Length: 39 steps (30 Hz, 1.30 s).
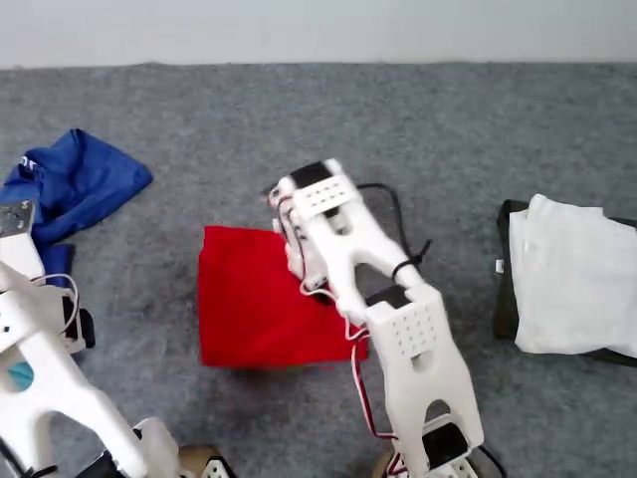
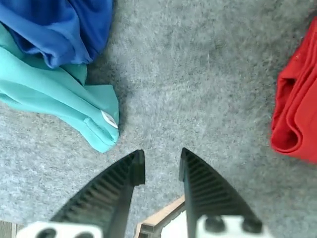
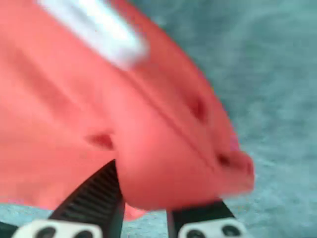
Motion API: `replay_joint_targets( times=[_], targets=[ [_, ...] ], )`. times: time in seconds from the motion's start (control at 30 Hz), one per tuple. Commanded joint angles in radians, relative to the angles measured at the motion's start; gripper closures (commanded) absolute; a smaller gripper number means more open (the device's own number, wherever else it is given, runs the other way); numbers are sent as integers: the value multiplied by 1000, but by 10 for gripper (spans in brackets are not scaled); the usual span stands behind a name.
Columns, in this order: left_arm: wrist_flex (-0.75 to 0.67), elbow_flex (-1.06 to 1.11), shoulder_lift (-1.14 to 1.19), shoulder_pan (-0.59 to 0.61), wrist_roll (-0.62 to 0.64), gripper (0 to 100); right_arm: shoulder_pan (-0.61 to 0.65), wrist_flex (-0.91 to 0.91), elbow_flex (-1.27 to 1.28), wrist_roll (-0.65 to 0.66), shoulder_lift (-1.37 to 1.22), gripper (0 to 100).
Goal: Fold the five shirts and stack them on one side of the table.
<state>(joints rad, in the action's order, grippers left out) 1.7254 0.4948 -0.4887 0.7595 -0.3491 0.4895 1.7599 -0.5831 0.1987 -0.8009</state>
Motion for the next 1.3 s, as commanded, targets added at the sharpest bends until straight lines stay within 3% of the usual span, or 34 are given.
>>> replay_joint_targets(
  times=[0.0,0.43,0.9,1.27],
  targets=[
    [5,8,-9,-6,-11,869,-104,33,-55,0,143,990],
    [5,8,-9,-6,-12,869,-518,16,-55,-5,397,990],
    [5,8,-6,-6,-12,869,-768,-154,-135,-272,407,990],
    [5,8,-5,-6,-12,869,-1055,38,-224,-353,406,990]
  ],
)
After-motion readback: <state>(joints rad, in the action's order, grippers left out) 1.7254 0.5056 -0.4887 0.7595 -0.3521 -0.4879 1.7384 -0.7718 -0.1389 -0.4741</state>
